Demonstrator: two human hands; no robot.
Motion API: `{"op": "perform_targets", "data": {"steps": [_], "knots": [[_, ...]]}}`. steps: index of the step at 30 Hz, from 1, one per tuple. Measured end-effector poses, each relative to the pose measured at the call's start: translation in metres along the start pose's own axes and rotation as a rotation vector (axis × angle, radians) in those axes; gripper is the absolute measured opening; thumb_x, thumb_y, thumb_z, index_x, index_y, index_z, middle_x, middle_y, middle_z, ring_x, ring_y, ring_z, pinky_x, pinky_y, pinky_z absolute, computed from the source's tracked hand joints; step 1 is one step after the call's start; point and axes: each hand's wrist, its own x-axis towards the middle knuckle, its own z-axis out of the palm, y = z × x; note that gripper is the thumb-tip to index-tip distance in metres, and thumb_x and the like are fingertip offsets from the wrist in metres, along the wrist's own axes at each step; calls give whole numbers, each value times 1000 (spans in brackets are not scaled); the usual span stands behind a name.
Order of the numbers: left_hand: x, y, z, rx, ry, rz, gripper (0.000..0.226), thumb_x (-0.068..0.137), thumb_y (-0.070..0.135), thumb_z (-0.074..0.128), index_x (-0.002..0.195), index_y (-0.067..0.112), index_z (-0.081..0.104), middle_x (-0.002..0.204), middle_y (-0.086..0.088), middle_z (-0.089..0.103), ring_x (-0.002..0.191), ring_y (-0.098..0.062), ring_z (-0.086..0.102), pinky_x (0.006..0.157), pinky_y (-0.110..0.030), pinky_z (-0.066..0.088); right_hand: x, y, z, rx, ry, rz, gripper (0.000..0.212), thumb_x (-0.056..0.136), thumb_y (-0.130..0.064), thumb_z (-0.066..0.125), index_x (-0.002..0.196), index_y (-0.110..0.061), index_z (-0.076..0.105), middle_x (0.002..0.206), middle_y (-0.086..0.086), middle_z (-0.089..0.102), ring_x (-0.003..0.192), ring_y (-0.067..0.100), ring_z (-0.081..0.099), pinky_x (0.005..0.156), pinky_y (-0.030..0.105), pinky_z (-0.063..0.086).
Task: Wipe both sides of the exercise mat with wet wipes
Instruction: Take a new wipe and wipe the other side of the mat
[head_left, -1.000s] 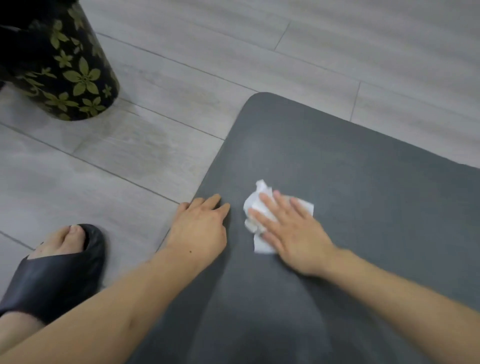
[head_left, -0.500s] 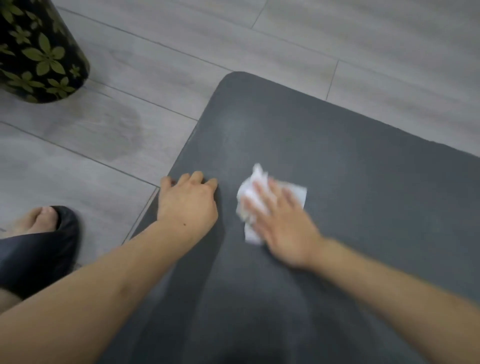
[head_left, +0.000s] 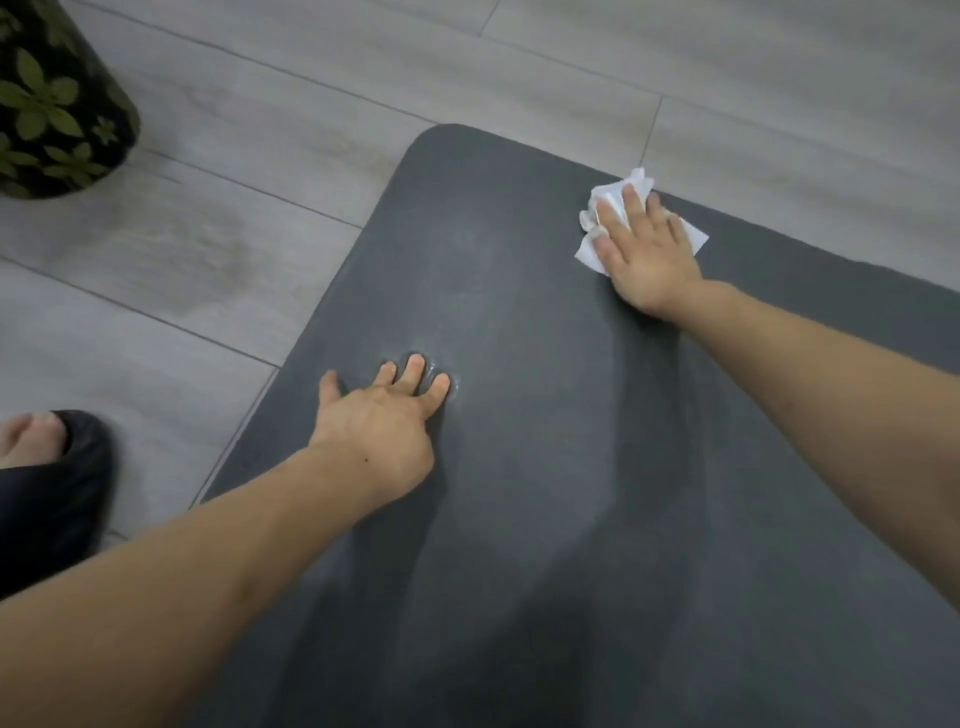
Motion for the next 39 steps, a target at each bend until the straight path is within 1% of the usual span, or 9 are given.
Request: {"op": "perform_targets", "data": {"steps": [3,6,9,16,20,28,32,36,39], "knots": [[0,3,-5,18,-55,5,71,96,28,31,160,38,3,170,8,-7,157,-18,3,117,-67,13,-86,-31,20,1,-30,-121,60,108,-51,11,165,-32,11,174,7,-3,159,35,-3,126,56,7],[-1,2,-14,20,-115,-8,72,95,28,32,160,39,2,170,9,-7,157,-18,3,116,-70,10,-201,-61,44,-44,-98,-441,57,110,-49,15,165,-34,14,174,6,-3,159,33,-4,128,52,3],[-1,5,-18,47,-137,-15,72,95,28,32,160,38,1,170,8,-7,157,-19,3,117,-70,7,-209,-45,39,-77,-137,-552,54,111,-48,18,164,-39,16,174,-2,0,160,25,-1,128,45,1],[14,0,-16,166,-145,-27,70,95,33,26,159,41,-3,170,8,-8,156,-19,12,118,-69,1,-24,51,-9,-5,-7,150,58,109,-51,13,165,-33,7,174,4,-4,159,31,-4,127,51,2],[14,4,-15,166,-119,-29,67,97,35,26,159,42,2,171,8,-4,156,-19,14,117,-71,-3,-71,16,9,30,-61,50,57,110,-50,14,165,-36,5,173,3,-9,158,33,-8,127,53,0],[-39,6,-17,-11,-34,-31,59,97,38,36,155,41,29,164,8,31,147,-20,37,119,-69,-3,-347,-128,72,24,-201,-480,55,111,-47,24,164,-40,13,174,2,0,160,32,-2,128,52,0],[-86,-6,20,-94,59,-89,59,95,34,40,154,36,33,159,9,38,139,-19,48,122,-60,8,-256,-109,54,36,-118,-305,58,105,-54,10,163,-42,14,174,0,2,160,30,2,127,52,7],[-122,-27,56,-122,98,-145,61,96,32,41,156,31,31,162,10,33,145,-13,39,124,-58,11,-133,-107,32,79,-133,-50,57,107,-53,9,163,-43,1,173,-1,-13,158,30,-14,127,49,-7],[-144,-39,76,-131,96,-165,62,96,32,43,157,30,29,161,9,32,148,-12,32,123,-56,13,-130,-147,40,101,-132,11,59,108,-51,11,164,-38,0,173,1,-15,157,32,-19,126,50,-10]]}}
